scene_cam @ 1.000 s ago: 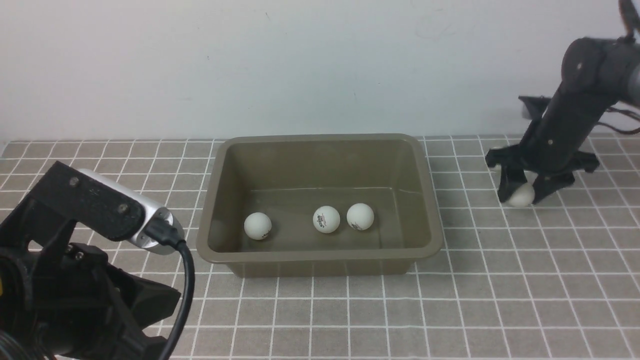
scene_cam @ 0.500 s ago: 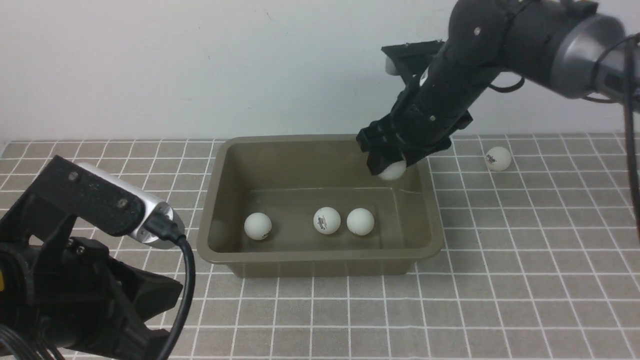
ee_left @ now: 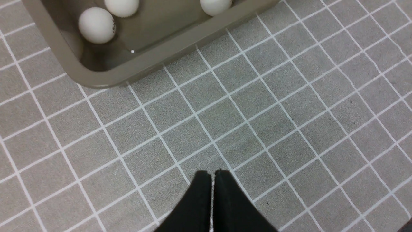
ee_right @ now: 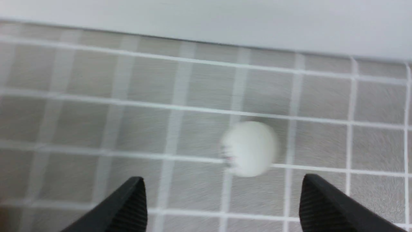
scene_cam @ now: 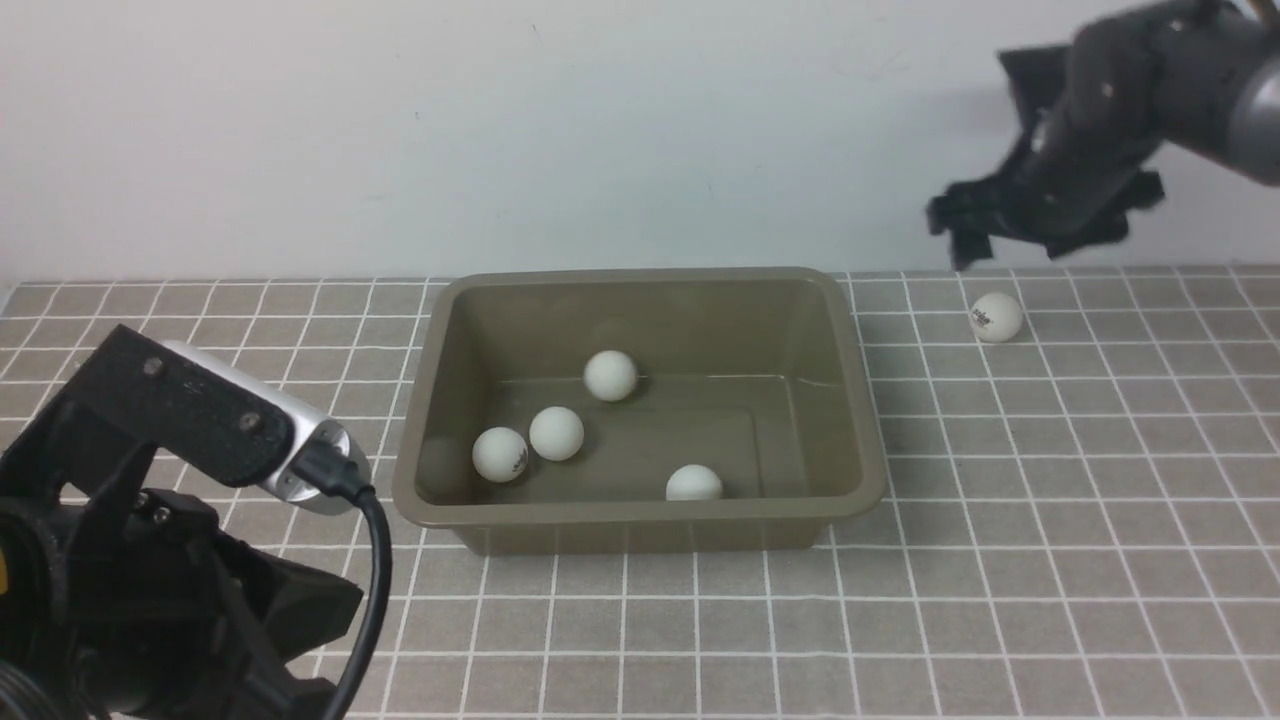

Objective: Put the table tennis balls into the box on the grey coffee tablecloth.
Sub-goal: 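Reach for and grasp a ping pong ball on the table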

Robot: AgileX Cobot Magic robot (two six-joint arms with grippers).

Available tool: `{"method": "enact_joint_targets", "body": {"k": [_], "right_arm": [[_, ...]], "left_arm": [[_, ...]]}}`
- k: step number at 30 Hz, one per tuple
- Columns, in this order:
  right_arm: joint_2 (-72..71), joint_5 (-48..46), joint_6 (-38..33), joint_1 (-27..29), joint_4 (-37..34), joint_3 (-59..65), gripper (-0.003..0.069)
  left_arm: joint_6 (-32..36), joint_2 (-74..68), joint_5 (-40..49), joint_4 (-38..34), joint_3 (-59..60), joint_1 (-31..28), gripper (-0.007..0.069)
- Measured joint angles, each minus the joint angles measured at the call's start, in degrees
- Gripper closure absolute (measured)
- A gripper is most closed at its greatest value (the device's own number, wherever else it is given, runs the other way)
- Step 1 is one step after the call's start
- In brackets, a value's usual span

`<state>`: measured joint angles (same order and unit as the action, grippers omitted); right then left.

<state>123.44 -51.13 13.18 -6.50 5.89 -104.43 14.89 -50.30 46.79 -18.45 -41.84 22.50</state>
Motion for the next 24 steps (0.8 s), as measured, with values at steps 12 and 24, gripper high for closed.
{"method": "enact_joint_targets", "body": {"k": [12, 24], "right_arm": [[7.7, 11.1, -0.2, 3.0, -4.3, 0.0, 0.011], [5.2, 3.1, -1.2, 3.0, -5.9, -0.1, 0.0298]], "left_arm": [[-2.1, 0.0, 4.3, 0.0, 0.0, 0.0, 0.0629], [-4.3, 0.0, 5.4, -0.6, 0.0, 0.0, 0.0629]]}}
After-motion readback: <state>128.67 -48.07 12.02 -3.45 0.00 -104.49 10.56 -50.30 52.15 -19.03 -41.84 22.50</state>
